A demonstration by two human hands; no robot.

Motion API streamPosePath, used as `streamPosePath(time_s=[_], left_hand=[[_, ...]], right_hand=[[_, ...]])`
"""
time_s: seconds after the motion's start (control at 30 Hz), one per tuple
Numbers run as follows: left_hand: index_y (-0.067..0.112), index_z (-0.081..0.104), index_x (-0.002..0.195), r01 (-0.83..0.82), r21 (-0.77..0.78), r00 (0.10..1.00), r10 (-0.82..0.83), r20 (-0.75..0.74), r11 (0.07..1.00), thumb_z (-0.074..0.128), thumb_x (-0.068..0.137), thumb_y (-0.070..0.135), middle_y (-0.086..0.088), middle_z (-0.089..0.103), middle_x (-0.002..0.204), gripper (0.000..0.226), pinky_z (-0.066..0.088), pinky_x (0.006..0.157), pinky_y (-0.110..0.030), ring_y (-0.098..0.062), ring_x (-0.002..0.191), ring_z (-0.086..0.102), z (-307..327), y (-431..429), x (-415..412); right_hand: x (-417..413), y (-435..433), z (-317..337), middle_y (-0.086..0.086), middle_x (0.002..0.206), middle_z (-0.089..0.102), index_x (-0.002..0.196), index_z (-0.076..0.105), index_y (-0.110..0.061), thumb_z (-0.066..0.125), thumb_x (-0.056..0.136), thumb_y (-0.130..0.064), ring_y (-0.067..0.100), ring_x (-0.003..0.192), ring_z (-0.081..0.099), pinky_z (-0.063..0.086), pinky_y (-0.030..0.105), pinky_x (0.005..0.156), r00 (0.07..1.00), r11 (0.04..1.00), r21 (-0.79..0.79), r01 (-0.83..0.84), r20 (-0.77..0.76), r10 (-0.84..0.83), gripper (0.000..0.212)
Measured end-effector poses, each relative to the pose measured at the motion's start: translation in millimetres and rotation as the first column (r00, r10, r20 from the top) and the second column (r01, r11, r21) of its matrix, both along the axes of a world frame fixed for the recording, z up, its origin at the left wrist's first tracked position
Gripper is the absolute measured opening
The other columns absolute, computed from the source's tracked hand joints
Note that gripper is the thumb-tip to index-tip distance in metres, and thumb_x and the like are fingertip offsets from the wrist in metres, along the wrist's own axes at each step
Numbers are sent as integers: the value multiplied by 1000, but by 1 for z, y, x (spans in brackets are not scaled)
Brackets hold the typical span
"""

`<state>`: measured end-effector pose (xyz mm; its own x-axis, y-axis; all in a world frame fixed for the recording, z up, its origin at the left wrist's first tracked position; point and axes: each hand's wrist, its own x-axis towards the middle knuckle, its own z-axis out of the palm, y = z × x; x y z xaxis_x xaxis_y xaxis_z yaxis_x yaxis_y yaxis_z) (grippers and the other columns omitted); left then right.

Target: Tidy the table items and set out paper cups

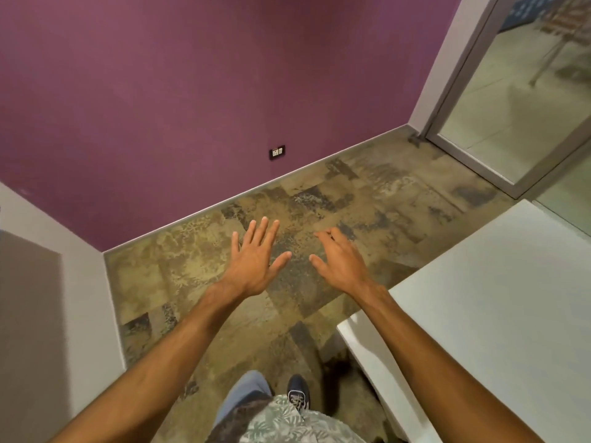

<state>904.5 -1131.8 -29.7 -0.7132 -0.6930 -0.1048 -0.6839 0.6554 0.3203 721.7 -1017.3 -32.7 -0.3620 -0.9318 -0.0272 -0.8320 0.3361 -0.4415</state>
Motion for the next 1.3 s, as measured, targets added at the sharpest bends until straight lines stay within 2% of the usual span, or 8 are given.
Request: streamPosePath(time_s=[0.23,0.5,0.63,0.83,0.93,1.13,1.3], left_hand=[[31,-4,158,79,15,997,-79,-4,997,22,95,70,2,-7,166,78,-5,121,-57,-21,153,-10,-9,-68,-40],[33,-6,157,315,64,949,-314,-24,947,12,89,76,2,-8,166,83,-6,120,-56,-21,152,-11,-17,-208,-150],[33,-5,157,399,25,917,-399,-28,916,13,89,76,1,-6,166,83,-4,121,-56,-21,153,-10,-5,-250,-187],[33,-5,157,509,14,860,-507,-45,861,15,89,74,1,-6,166,83,-5,121,-54,-23,153,-9,13,-298,-267],[34,-5,157,558,13,829,-556,-54,830,18,90,74,3,-7,166,82,-6,121,-54,-21,153,-10,11,-316,-319],[37,-5,156,649,-9,757,-647,-94,761,5,81,85,5,-7,166,89,-8,120,-54,-19,152,-11,-3,-333,-458],[36,-9,156,710,7,704,-709,-45,705,6,83,81,4,-10,166,87,-13,119,-50,-16,151,-16,1,-330,-565]], right_hand=[[-39,-51,-9,7,148,41,143,42,-16,57,94,-38,29,134,42,40,48,107,999,997,65,43,-24,-42,56],[-116,-159,-13,12,155,36,148,39,-17,57,94,-38,29,143,33,31,43,116,949,943,109,315,-24,-314,60],[-140,-188,0,11,152,40,147,40,-17,56,94,-39,28,142,33,30,41,113,924,920,82,383,-48,-380,59],[-198,-220,13,11,160,28,153,31,-19,52,96,-40,29,148,25,27,45,119,870,863,113,492,-52,-489,64],[-236,-228,13,10,159,30,150,35,-21,54,94,-38,29,146,28,30,42,117,841,835,94,541,-74,-537,62],[-345,-232,-1,12,161,25,149,37,-23,53,94,-38,29,146,26,27,42,116,749,742,103,663,-61,-660,59],[-436,-224,-1,10,161,25,150,36,-22,54,94,-39,29,146,27,33,44,113,685,679,88,729,-76,-725,61]])
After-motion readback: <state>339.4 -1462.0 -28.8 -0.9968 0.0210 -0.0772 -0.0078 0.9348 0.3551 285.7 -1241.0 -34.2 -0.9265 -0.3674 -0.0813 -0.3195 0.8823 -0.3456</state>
